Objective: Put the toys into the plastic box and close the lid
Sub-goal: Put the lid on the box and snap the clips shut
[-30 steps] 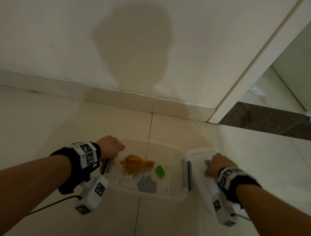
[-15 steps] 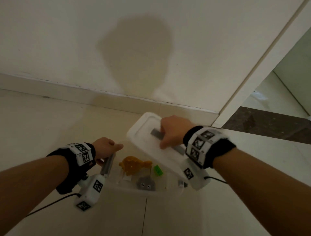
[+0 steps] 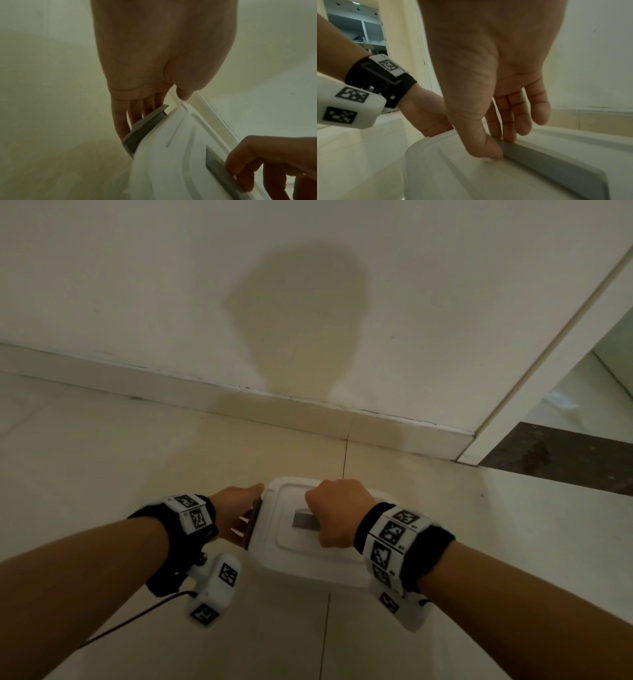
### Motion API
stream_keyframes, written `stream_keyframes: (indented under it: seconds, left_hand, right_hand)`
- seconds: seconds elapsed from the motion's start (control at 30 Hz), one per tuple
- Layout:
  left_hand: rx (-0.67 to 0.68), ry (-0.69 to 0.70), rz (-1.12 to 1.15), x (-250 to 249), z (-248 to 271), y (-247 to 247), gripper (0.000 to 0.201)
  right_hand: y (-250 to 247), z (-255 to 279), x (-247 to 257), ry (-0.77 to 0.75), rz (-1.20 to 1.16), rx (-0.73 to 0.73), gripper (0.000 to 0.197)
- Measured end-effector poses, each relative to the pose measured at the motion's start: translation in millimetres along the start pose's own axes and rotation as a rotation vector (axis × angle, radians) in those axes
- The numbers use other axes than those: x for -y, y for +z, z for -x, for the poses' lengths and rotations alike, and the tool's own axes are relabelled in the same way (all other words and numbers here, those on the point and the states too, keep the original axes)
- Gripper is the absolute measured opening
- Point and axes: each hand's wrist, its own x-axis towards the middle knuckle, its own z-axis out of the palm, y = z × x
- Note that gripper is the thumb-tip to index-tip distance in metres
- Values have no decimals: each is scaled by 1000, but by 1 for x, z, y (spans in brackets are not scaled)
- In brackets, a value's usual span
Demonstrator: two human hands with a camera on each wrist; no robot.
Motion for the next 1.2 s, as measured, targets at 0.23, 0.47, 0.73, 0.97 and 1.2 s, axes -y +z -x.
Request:
stream_keyframes:
  seconds: [0.23, 0.47, 0.73, 0.97, 1.2]
  left_hand:
    - [24, 5, -80, 0, -2, 3, 47]
    - [38, -47, -175, -3, 3, 5, 57]
    - [-46, -46, -269, -6, 11, 11, 62]
    - [-108, -6, -295, -11, 16, 21, 59]
    - [-158, 28, -337, -15, 20, 30, 33]
  right_hand:
    - [10, 2, -5, 64, -101, 33, 17]
    - [20, 2, -17, 92, -248, 1, 23]
    - [49, 33, -70, 564, -695, -234, 48]
    - [77, 71, -95, 916, -1242, 56, 82]
    - [94, 81, -97, 837, -1375, 192, 56]
